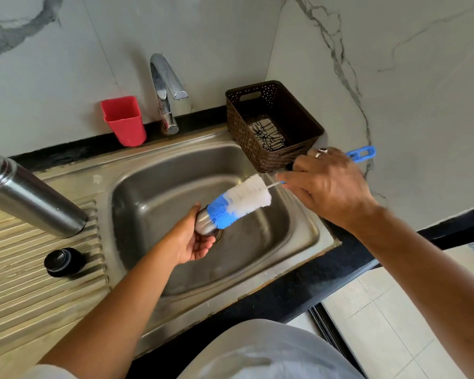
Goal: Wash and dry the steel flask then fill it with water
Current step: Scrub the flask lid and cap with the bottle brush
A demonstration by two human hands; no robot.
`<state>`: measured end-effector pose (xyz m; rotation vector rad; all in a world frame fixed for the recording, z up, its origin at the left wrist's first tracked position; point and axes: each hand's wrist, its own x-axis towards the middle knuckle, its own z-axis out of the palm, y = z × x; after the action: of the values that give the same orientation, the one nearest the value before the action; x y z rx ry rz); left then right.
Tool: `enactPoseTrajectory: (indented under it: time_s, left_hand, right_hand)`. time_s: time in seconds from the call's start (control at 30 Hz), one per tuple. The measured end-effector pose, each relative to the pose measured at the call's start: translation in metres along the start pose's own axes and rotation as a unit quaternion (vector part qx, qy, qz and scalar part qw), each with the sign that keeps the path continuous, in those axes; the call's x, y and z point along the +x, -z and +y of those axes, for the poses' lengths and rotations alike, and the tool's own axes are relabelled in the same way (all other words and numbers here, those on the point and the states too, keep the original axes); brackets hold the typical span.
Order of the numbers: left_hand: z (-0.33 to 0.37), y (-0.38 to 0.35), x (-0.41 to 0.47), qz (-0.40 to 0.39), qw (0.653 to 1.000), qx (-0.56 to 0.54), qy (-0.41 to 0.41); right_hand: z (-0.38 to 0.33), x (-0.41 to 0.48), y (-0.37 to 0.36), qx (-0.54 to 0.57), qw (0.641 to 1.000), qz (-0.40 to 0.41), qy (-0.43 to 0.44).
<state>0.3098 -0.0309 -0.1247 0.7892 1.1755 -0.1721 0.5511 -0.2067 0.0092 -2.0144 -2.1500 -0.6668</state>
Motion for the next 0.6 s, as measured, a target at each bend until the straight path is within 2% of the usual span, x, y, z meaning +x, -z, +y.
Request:
enactPoseTrajectory:
  time_s: [0.07, 0.1, 0.13, 0.17, 0.2, 0.23, 0.27, 0.3, 0.33, 0.37, 0.43, 0.47, 0.5, 0.53, 0.6]
  left_hand:
    - [0.002, 0.002, 0.005, 0.026, 1.0, 0.005, 0.003]
    - [0.004, 0.005, 0.006, 0.041, 0.999, -0.008, -0.018]
    - [0.006, 0.009, 0.006, 0.053, 0.997, -0.019, -0.056]
    - [0.009, 0.013, 0.007, 0.058, 0.992, -0.03, -0.107]
    - [0.012, 0.018, 0.007, 0.048, 0.985, -0.031, -0.16]
    - [0.013, 0.021, 0.005, 0.017, 0.977, -0.039, -0.207]
    - [0.014, 0.025, 0.002, -0.027, 0.969, -0.051, -0.242]
    - [0.015, 0.029, 0.001, -0.07, 0.961, -0.07, -0.259]
    - [0.014, 0.031, 0.001, -0.096, 0.956, -0.093, -0.262]
    - [0.014, 0.031, 0.001, -0.101, 0.955, -0.113, -0.255]
    - [0.012, 0.021, -0.002, -0.053, 0.973, -0.104, -0.199]
    - [0.009, 0.014, -0.003, -0.025, 0.986, -0.082, -0.146]
    - [0.006, 0.008, -0.003, -0.003, 0.994, -0.053, -0.092]
    - [0.004, 0.003, -0.003, 0.008, 0.999, -0.024, -0.048]
    - [0.004, -0.001, 0.0, 0.021, 1.0, 0.002, -0.012]
  right_hand:
    - [-0.004, 0.002, 0.002, 0.012, 1.0, 0.003, 0.014]
    - [-0.005, -0.003, -0.002, 0.039, 0.999, -0.034, -0.012]
    - [-0.004, -0.01, -0.007, 0.086, 0.989, -0.1, -0.06]
    - [-0.003, -0.017, -0.012, 0.154, 0.962, -0.185, -0.128]
    - [0.0, -0.025, -0.02, 0.236, 0.913, -0.268, -0.196]
    - [0.003, -0.033, -0.027, 0.33, 0.846, -0.328, -0.26]
    - [0.005, -0.039, -0.032, 0.411, 0.773, -0.366, -0.316]
    - [0.004, -0.043, -0.035, 0.464, 0.721, -0.379, -0.349]
    - [0.003, -0.045, -0.036, 0.474, 0.712, -0.375, -0.357]
    - [0.003, -0.043, -0.034, 0.433, 0.755, -0.358, -0.339]
    - [0.003, -0.033, -0.024, 0.23, 0.897, -0.284, -0.248]
    - [0.003, -0.025, -0.017, 0.129, 0.948, -0.219, -0.191]
    - [0.002, -0.015, -0.01, 0.06, 0.977, -0.151, -0.14]
    - [-0.001, -0.006, -0.003, 0.017, 0.991, -0.094, -0.093]
    - [-0.005, 0.003, 0.002, -0.002, 0.998, -0.05, -0.037]
